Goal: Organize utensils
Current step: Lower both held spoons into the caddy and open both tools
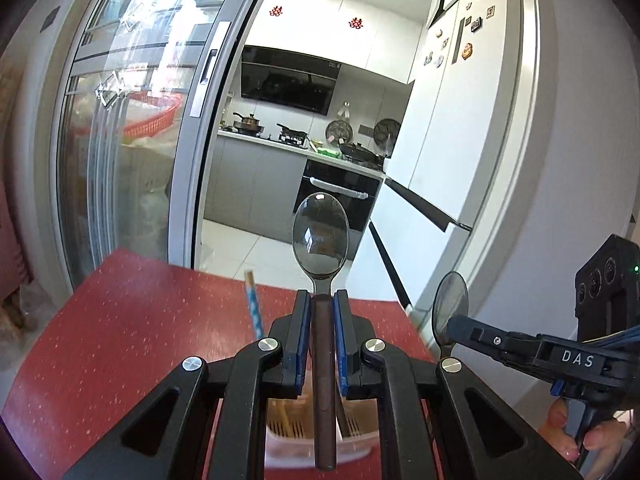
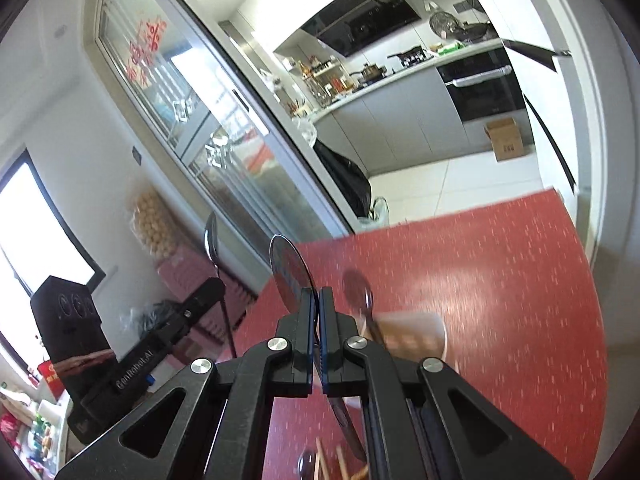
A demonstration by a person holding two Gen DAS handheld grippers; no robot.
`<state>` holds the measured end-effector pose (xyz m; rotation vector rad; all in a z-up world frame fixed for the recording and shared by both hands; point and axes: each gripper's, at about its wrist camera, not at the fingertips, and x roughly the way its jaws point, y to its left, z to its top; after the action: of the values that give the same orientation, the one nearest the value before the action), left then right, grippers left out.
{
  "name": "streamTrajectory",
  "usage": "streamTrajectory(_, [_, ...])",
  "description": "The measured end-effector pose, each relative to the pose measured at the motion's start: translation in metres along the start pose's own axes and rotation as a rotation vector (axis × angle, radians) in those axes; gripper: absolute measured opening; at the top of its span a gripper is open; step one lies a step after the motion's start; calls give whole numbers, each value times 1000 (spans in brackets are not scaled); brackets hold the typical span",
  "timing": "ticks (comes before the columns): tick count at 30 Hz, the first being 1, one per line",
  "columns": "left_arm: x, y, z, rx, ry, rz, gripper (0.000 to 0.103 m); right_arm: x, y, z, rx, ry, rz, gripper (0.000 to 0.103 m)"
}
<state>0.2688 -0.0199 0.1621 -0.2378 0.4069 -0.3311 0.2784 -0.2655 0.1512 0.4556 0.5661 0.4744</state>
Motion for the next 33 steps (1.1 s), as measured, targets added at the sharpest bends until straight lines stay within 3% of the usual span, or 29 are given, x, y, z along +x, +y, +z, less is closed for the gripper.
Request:
streamTrajectory(10, [50,-2,-18,29,-35,18,41,51,-21,28,-35,-52,8,2])
streamTrajectory(21, [70,-2,-58,115,8,98,41,84,-48,-14,-155,-6,-70,2])
streamTrajectory(33, [68,4,-77,135,102,169,41,82,-60,-32,-134,47,-95,3])
